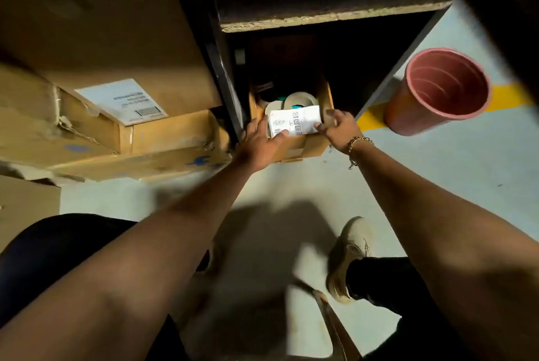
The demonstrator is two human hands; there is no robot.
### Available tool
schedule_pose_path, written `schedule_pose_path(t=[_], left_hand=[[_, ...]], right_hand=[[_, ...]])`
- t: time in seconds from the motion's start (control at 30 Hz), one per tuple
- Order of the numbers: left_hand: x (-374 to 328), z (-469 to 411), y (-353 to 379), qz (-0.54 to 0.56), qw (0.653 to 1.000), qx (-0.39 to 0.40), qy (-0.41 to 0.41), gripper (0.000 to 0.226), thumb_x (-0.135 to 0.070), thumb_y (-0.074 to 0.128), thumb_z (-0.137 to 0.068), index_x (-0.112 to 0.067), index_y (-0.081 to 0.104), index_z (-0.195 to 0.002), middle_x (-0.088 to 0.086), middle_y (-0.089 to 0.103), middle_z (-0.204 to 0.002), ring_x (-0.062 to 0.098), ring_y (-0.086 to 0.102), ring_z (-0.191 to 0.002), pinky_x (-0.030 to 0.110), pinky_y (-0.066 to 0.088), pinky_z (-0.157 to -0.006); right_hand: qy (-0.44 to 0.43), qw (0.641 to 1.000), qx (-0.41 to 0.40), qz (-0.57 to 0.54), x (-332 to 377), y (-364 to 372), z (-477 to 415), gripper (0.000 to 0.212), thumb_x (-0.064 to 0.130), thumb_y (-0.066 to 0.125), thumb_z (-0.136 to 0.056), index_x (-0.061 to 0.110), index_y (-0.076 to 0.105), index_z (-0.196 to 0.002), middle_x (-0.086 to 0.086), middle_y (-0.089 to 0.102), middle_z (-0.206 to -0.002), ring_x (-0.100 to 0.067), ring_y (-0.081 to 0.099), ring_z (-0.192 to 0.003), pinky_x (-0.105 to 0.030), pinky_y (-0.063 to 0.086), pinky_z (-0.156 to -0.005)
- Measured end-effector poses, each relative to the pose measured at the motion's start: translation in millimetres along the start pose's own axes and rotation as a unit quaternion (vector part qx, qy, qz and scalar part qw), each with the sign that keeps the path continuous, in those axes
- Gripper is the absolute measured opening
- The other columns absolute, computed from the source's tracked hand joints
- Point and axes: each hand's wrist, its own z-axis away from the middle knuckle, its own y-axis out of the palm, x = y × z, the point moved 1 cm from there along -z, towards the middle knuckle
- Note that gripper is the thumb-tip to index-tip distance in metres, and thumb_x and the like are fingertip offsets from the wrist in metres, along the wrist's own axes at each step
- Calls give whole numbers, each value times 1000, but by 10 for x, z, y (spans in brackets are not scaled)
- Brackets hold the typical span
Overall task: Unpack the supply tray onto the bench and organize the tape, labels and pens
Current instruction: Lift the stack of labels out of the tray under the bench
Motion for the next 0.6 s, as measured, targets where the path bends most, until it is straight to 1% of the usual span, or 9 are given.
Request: schedule_pose_path(t=[0.1,0.17,0.3,0.37,0.43,0.47,0.5,0.53,0.6], left_hand=[[72,-308,106,-6,1000,-1,-20,75,-63,47,-92,-27,24,-154,5,19,-161,30,25,-145,44,28,-117],[140,-532,203,-15,999,-4,-35,75,-62,50,-90,-30,26,-153,6,13,-163,33,23,-146,44,27,-117],[303,-870,394,-18,998,5,-57,78,-63,53,-88,-32,24,-154,8,-6,-164,38,15,-148,47,24,-119],[349,-936,456,-3,998,8,-66,80,-62,54,-88,-30,21,-155,10,-9,-164,38,15,-149,45,24,-119],[346,-954,494,14,998,1,-67,85,-59,58,-88,-27,18,-156,10,-8,-164,36,18,-149,41,26,-118],[340,-949,500,21,998,-5,-66,89,-57,62,-86,-25,16,-156,10,-7,-164,34,17,-149,40,25,-117],[338,-946,502,26,998,-10,-63,96,-55,66,-84,-23,13,-157,10,-7,-164,32,14,-150,39,24,-117],[350,-946,507,33,997,-10,-62,102,-54,70,-82,-21,9,-157,10,-7,-164,30,11,-151,38,23,-118],[387,-922,505,34,997,2,-64,112,-54,75,-77,-21,5,-158,9,-7,-164,28,5,-152,40,20,-119]], right_hand=[[1,998,8,67,-132,71,-296,64,44,64,-89,20,44,-144,-13,22,-158,-37,32,-140,-44,32,-115],[3,996,34,80,-232,156,-482,65,47,61,-89,22,42,-146,-13,13,-160,-37,25,-144,-41,28,-118],[-5,996,60,72,-319,244,-804,72,50,63,-87,27,35,-149,-11,8,-161,-36,25,-144,-41,28,-116],[1,994,80,75,-358,257,-917,88,59,70,-77,30,32,-150,-8,10,-162,-35,25,-144,-40,27,-116],[8,991,103,90,-394,265,-990,112,70,76,-58,32,27,-152,-4,16,-161,-35,24,-144,-44,33,-112],[15,991,107,84,-410,272,-1004,119,68,80,-53,32,25,-153,-3,20,-159,-35,27,-142,-47,40,-107],[23,992,105,65,-427,282,-1015,120,60,85,-54,31,23,-153,-4,23,-156,-35,29,-140,-50,47,-102],[31,994,98,49,-429,286,-1010,121,51,88,-57,29,21,-154,-5,24,-155,-35,31,-140,-52,49,-100],[40,995,88,35,-422,289,-951,123,45,90,-57,26,18,-155,-7,23,-156,-34,30,-141,-54,46,-103]])
